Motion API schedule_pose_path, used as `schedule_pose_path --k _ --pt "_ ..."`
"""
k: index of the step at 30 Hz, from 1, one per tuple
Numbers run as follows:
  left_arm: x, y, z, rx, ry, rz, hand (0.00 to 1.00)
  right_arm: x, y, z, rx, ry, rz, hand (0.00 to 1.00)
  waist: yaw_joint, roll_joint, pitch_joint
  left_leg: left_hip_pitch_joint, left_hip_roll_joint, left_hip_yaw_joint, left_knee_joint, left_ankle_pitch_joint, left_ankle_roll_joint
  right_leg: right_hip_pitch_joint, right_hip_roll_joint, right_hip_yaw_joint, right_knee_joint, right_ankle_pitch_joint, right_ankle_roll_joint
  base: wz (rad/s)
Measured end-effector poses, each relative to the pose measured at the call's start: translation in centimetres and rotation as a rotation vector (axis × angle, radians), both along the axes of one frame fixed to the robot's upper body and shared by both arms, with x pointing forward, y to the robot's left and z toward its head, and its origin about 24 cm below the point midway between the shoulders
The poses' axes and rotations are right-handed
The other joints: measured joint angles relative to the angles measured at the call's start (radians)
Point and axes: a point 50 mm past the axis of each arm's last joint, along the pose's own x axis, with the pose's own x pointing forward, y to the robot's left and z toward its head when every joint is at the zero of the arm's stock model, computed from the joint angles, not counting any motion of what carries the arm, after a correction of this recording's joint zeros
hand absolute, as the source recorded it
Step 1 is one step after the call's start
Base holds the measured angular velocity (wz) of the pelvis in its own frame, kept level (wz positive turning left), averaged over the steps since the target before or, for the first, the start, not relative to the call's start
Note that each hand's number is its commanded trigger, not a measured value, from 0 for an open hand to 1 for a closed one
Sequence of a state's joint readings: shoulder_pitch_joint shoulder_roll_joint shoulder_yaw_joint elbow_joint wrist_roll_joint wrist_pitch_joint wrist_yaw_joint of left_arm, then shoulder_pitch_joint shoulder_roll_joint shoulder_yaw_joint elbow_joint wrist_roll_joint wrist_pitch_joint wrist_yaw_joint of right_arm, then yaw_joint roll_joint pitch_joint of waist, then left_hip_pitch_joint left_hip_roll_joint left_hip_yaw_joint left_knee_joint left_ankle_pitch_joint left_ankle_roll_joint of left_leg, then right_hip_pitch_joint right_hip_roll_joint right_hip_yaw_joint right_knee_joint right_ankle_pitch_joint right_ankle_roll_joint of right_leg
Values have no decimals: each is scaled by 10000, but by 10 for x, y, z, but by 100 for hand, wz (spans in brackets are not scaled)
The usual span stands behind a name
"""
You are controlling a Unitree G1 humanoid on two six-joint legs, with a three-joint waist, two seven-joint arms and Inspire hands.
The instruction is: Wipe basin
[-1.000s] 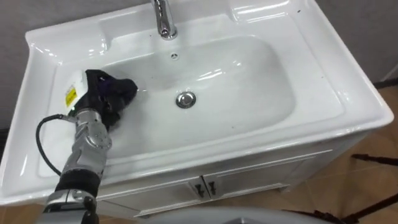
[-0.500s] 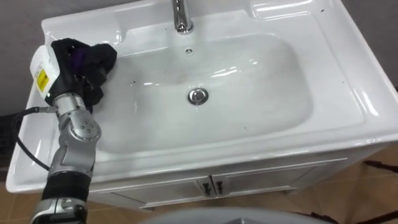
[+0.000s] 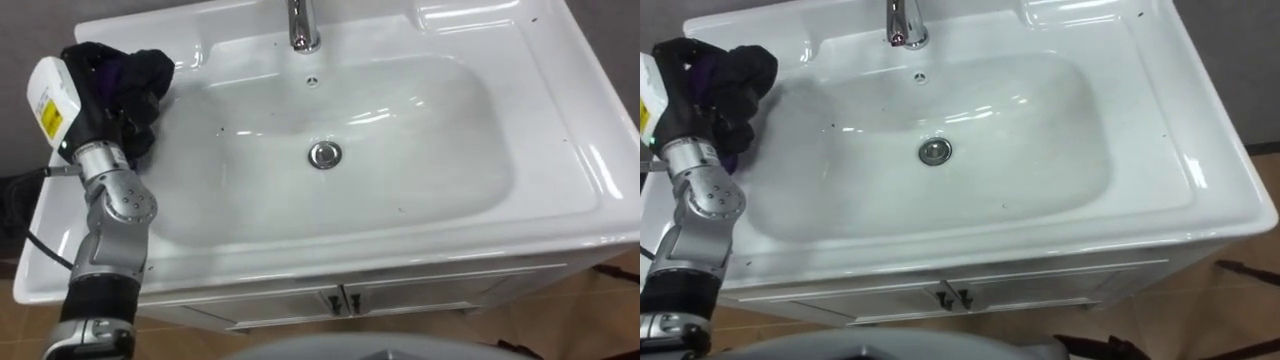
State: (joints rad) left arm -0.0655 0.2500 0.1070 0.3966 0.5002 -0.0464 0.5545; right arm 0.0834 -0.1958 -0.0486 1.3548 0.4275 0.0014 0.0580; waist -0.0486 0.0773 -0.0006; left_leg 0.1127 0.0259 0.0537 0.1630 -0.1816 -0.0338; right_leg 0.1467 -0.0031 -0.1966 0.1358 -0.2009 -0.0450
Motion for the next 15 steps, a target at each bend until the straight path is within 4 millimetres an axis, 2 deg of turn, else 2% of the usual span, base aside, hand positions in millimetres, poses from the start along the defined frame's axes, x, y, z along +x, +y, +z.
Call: schedule_pose_path --k 4,9,15 --pt "-14 5 -14 -33 672 114 100 2 -2 1 21 -100 44 0 37 93 48 -11 -12 -4 6 0 0 14 -66 -13 0 -13 21 6" --pt "-29 12 -24 78 1243 312 100 2 -3 1 -16 -99 120 0 43 154 29 -61 -22 -10 13 1 1 -20 -73 -39 16 -19 32 3" --pt "-37 18 -38 8 1899 624 100 1 -3 1 11 -15 73 0 47 168 6 -55 -30 -3 12 1 1 -19 -68 -85 32 -20 34 0"
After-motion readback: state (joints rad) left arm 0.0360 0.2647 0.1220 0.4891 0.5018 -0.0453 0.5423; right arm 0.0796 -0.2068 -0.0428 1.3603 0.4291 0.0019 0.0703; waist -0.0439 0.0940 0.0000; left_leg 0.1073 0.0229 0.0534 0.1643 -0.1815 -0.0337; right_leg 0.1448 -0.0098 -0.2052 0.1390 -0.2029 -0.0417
